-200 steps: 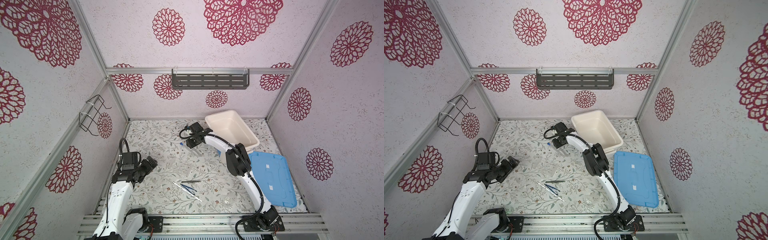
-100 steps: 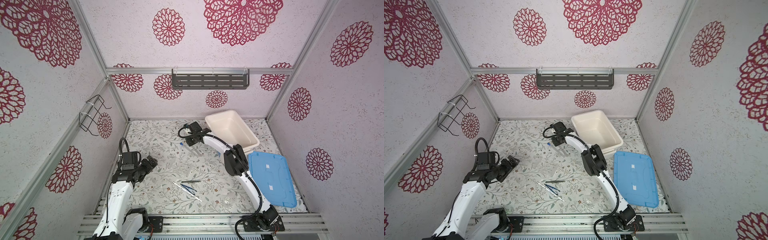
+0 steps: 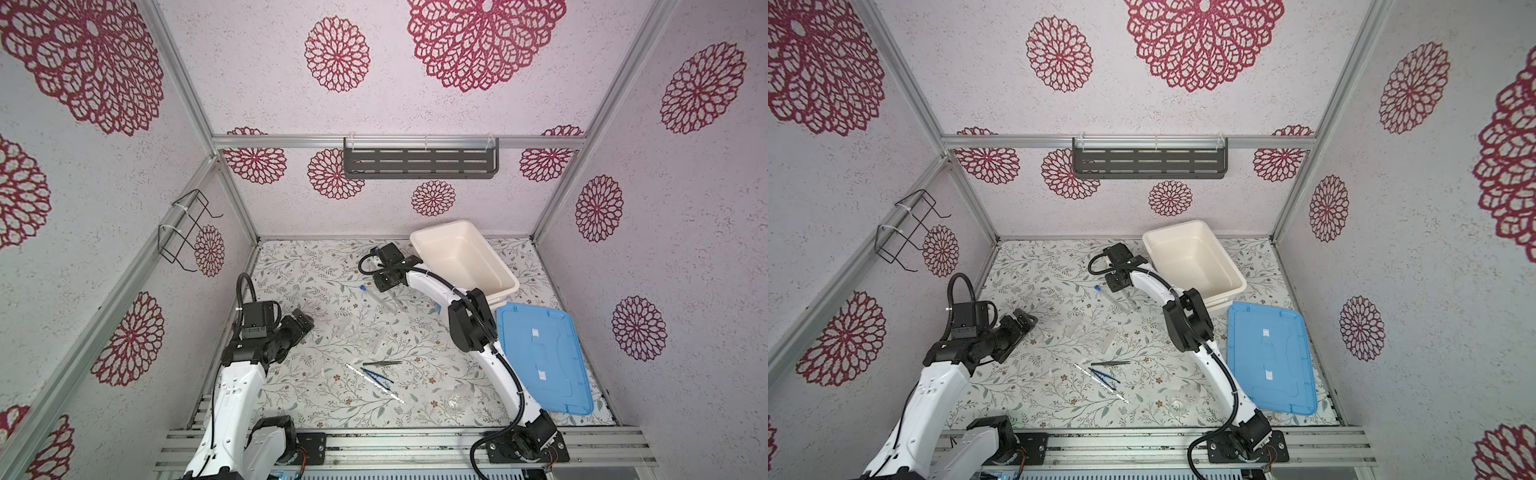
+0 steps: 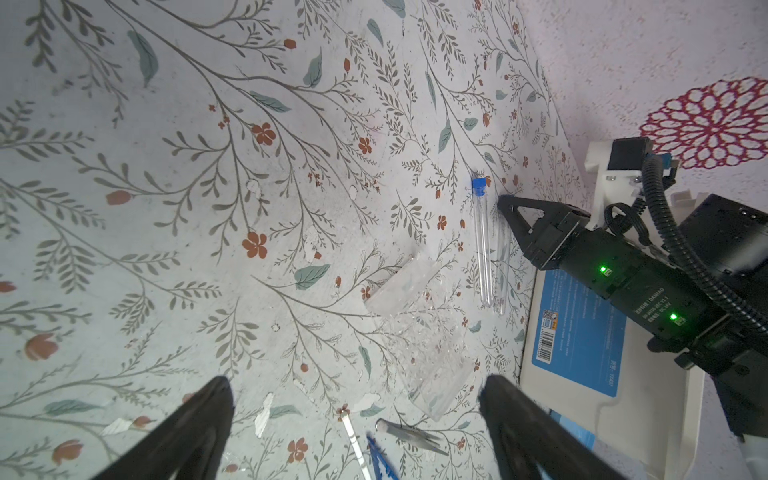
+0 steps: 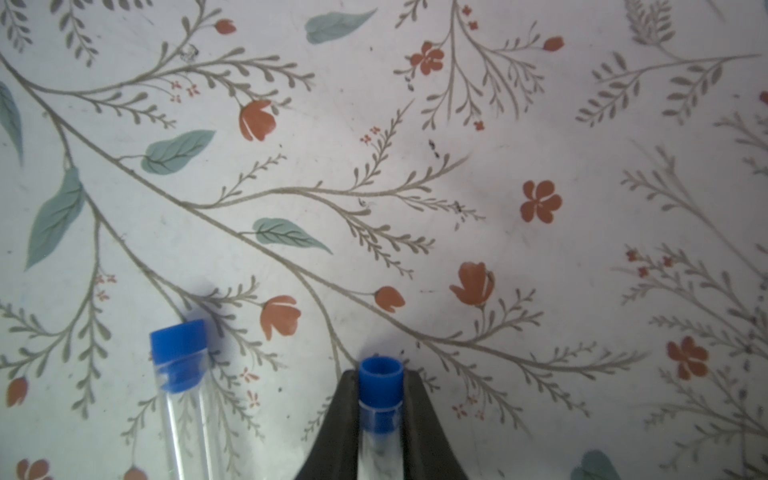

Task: Organize the chemistry lab equipment
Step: 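Lift the test tube with the right gripper and carry it toward the left gripper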

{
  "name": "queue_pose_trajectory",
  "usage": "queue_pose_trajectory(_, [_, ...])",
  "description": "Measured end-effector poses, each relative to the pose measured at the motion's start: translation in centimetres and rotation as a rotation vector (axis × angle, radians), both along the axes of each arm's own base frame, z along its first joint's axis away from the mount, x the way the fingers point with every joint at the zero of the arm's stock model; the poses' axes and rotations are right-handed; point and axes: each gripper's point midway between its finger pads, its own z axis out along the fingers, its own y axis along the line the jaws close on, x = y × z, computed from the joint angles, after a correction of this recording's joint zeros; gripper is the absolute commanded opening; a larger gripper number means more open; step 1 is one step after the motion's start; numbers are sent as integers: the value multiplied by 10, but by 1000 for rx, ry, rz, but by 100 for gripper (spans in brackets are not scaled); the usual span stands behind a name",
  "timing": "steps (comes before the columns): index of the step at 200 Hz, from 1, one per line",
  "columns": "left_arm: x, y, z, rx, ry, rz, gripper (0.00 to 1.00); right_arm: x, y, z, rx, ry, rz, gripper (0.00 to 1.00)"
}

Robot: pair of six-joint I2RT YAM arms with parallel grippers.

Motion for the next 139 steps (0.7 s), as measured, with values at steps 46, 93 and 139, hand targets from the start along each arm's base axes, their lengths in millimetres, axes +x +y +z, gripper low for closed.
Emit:
queue_pose_trajectory(46, [-7,0,11,-2,-32,17,97,-1,2,1,11,7,-3,13])
queue_pose_trajectory(93, [-15,3,26,-3,-85,53,97,-16,-6,2,-16,23,-7,14])
queue_pose_trajectory(139, [-18,-2,45,-30,-159,49,97,-32,-12,40,8,-18,-1,14])
